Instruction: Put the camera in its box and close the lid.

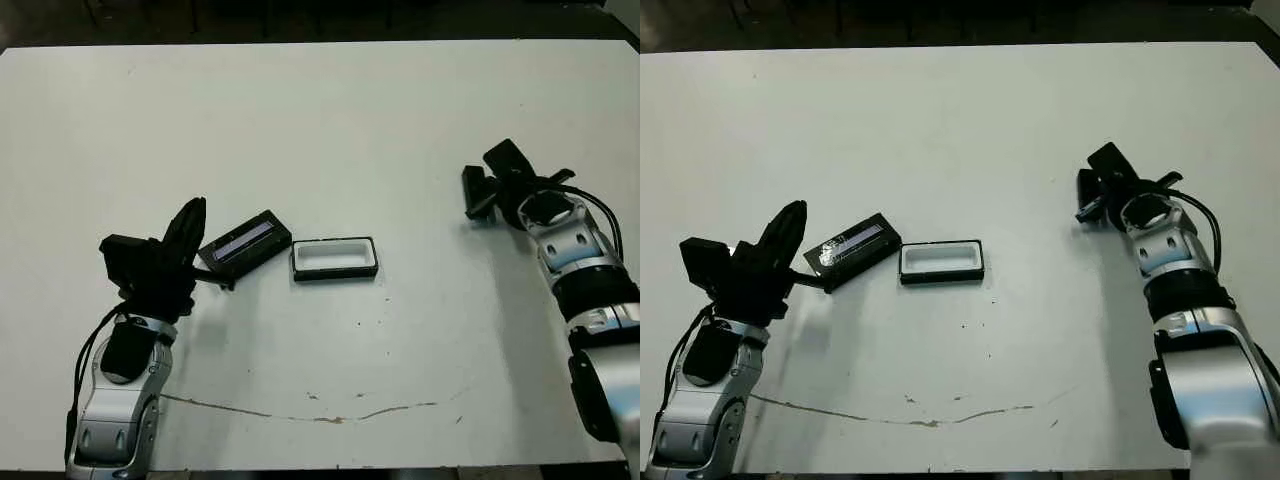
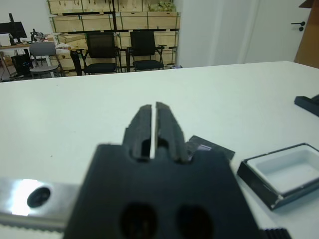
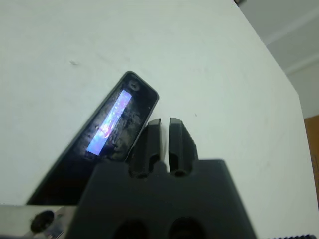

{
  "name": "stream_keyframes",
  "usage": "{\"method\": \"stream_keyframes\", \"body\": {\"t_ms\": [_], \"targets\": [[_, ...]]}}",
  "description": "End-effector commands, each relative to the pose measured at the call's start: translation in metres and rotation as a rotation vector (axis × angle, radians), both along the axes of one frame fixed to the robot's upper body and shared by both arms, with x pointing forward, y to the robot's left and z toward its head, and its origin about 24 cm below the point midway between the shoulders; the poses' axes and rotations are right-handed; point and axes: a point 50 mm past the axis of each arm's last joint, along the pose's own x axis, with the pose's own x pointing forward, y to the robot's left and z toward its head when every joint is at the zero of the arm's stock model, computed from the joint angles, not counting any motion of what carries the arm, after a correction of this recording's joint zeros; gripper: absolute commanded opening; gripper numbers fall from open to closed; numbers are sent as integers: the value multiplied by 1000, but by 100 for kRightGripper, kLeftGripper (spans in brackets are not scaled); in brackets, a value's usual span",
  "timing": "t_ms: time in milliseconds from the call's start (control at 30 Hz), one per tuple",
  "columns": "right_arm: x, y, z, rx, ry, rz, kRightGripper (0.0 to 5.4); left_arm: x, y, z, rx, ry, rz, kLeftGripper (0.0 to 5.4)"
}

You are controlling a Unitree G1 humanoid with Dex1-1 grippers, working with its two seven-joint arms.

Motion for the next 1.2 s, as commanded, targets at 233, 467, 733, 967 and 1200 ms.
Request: {"method": "stream_keyframes", "body": {"t_ms": [233, 467, 733, 967, 1200], "targets": [[-1, 14, -19, 55, 4, 97, 0, -2, 3, -10, 8, 33, 19, 2], [-3, 19, -21, 86, 12, 162, 0, -1, 3, -11, 0, 28, 17, 2], [-6, 17, -22, 99, 18, 176, 0, -1, 3, -11, -1, 37, 21, 2], [-4, 0, -6, 59, -164, 4, 0, -1, 3, -11, 3, 35, 23, 2], [-12, -11, 38, 113, -415, -31, 0, 0, 3, -10, 9, 23, 13, 2]]}}
